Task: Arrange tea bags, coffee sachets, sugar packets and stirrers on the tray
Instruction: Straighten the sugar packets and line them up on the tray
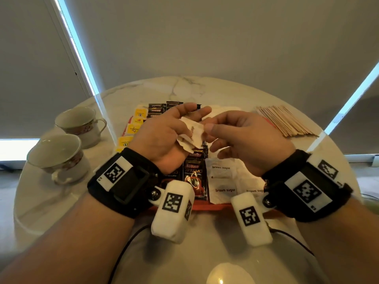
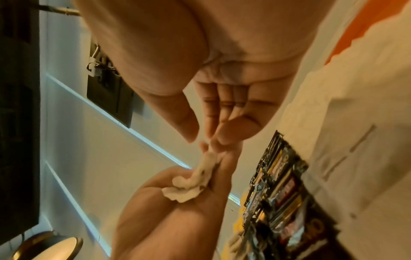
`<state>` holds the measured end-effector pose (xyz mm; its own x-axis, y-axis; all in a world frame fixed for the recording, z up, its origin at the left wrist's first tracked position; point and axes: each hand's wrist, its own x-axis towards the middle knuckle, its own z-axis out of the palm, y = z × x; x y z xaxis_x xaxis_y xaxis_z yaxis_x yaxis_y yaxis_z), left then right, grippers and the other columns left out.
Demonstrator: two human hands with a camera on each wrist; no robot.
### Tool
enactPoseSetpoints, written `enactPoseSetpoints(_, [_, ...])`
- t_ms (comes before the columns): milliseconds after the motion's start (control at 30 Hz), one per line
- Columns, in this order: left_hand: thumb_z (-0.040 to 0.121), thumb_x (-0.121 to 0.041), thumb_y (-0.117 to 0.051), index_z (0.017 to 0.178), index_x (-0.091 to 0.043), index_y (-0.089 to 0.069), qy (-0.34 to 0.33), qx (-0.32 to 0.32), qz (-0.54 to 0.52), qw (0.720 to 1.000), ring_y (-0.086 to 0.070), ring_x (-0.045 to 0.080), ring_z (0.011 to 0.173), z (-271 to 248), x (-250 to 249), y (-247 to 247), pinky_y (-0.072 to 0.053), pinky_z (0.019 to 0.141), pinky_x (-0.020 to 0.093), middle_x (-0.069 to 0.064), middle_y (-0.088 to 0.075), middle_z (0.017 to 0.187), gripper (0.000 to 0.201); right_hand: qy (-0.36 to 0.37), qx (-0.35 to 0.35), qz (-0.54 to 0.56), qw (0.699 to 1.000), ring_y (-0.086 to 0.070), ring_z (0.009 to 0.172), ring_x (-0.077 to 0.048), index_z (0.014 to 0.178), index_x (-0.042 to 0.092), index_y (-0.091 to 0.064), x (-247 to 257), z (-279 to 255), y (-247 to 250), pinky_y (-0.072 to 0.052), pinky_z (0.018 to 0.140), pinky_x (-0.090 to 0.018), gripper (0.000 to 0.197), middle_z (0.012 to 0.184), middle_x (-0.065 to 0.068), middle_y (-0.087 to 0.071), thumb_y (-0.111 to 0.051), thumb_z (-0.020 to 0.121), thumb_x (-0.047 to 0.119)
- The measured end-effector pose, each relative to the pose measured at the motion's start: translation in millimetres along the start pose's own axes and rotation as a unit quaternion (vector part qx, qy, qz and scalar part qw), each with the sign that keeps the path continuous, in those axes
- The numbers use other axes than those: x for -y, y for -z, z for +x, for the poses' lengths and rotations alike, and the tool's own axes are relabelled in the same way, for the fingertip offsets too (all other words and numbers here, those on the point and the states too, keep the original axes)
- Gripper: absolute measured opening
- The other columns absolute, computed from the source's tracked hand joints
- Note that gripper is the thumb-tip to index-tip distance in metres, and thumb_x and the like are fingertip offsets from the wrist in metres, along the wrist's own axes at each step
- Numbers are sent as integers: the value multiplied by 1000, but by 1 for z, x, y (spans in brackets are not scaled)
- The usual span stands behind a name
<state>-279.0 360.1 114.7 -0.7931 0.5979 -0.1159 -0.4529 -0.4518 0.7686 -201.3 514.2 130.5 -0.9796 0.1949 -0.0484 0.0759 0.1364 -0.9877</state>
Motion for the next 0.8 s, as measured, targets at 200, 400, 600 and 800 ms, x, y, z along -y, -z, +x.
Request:
enactPoseSetpoints(200, [91,25,-36,142,-15,-59,-32,4,61,998,-68,30,125,1,0,1,-59,96,47,12,-68,138,68,-9,43,97,994,-67,73,-25,120,4,-62,-4,11,-13,-57,57,-30,36,87,-17,-70,-74,86,0])
enactPoseSetpoints(400, [102,-5,-59,132,-7,-67,-19,-29,160,986,-73,24,105,4,8,3,-61,82,32,16,-75,121,31,3,-30,189,981,-74,83,-29,115,-4,-63,-15,17,-11,-61,68,-33,30,107,-24,-72,-73,86,1])
enactPoseSetpoints(600, [86,-6,-74,122,-2,-71,-31,-52,160,985,-77,19,92,3,5,7,-60,67,21,16,-78,113,37,8,-47,179,983,-67,73,-17,94,5,-66,-18,19,-7,-54,58,-25,21,89,-14,-71,-79,80,13])
enactPoseSetpoints(800, [100,-12,-66,107,-7,-72,-54,-121,169,977,-69,12,59,3,-5,5,-51,43,19,6,-77,78,11,17,-75,157,985,-58,58,-11,83,5,-70,-19,21,-2,-53,54,-24,11,67,-3,-67,-74,89,14])
